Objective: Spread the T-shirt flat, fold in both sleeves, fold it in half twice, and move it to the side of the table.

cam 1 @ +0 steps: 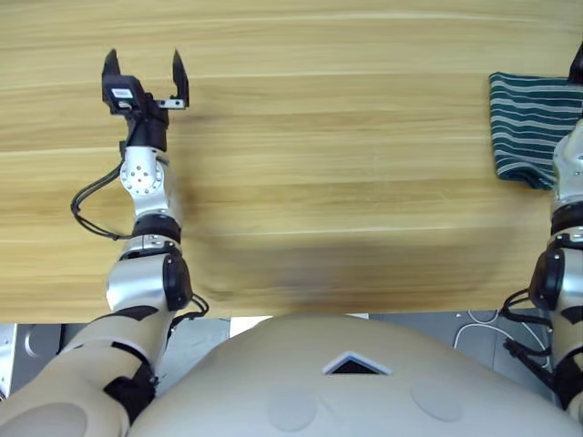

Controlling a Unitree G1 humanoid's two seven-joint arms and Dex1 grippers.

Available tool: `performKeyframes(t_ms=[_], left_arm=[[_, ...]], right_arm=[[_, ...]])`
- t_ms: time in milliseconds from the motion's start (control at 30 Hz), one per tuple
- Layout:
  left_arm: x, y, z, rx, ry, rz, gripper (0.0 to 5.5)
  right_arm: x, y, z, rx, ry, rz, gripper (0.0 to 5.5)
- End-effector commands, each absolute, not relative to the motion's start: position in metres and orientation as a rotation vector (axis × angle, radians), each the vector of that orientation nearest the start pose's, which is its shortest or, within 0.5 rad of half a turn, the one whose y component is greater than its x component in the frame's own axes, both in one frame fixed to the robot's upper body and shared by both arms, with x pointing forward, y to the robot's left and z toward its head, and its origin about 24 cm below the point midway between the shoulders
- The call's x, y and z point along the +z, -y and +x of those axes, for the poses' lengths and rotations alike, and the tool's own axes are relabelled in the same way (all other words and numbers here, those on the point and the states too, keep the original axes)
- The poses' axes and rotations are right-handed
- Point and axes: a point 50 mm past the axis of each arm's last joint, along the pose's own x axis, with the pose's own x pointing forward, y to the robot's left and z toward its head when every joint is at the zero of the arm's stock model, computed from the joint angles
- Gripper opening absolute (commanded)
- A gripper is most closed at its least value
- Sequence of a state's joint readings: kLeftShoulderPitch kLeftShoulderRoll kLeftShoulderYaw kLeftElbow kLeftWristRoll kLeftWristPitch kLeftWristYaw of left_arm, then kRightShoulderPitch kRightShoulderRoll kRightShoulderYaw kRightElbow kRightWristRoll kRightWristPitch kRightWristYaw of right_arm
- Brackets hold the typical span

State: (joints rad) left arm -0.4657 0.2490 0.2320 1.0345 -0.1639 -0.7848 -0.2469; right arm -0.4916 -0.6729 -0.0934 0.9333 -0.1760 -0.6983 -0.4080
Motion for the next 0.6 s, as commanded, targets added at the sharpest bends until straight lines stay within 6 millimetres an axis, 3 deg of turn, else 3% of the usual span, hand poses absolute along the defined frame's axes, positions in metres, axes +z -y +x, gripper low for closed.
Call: performKeyframes(t_ms=[33,133,200,300,367,500,600], left_arm=[[0.019,-0.229,0.316,0.085,0.136,-0.052,5.37],[-0.001,-0.229,0.319,0.163,-0.049,-0.124,5.37],[-0.008,-0.227,0.318,0.183,-0.131,-0.092,5.37],[-0.021,-0.223,0.313,0.197,-0.221,-0.087,5.37],[-0.026,-0.221,0.31,0.194,-0.243,-0.076,5.37],[-0.02,-0.221,0.316,0.18,-0.228,-0.088,5.37],[-0.018,-0.223,0.318,0.178,-0.245,-0.041,5.37]], right_arm=[[0.133,0.28,0.31,-0.303,0.611,-0.576,5.4],[0.112,0.224,0.326,-0.083,0.576,-0.441,5.4],[0.096,0.202,0.335,0.015,0.496,-0.299,5.4],[0.068,0.206,0.347,0.05,0.299,0.154,5.4],[0.048,0.203,0.346,0.095,0.207,0.312,5.4],[0.015,0.199,0.337,0.073,0.017,0.283,5.4],[0.001,0.192,0.331,0.053,-0.088,0.046,5.4]])
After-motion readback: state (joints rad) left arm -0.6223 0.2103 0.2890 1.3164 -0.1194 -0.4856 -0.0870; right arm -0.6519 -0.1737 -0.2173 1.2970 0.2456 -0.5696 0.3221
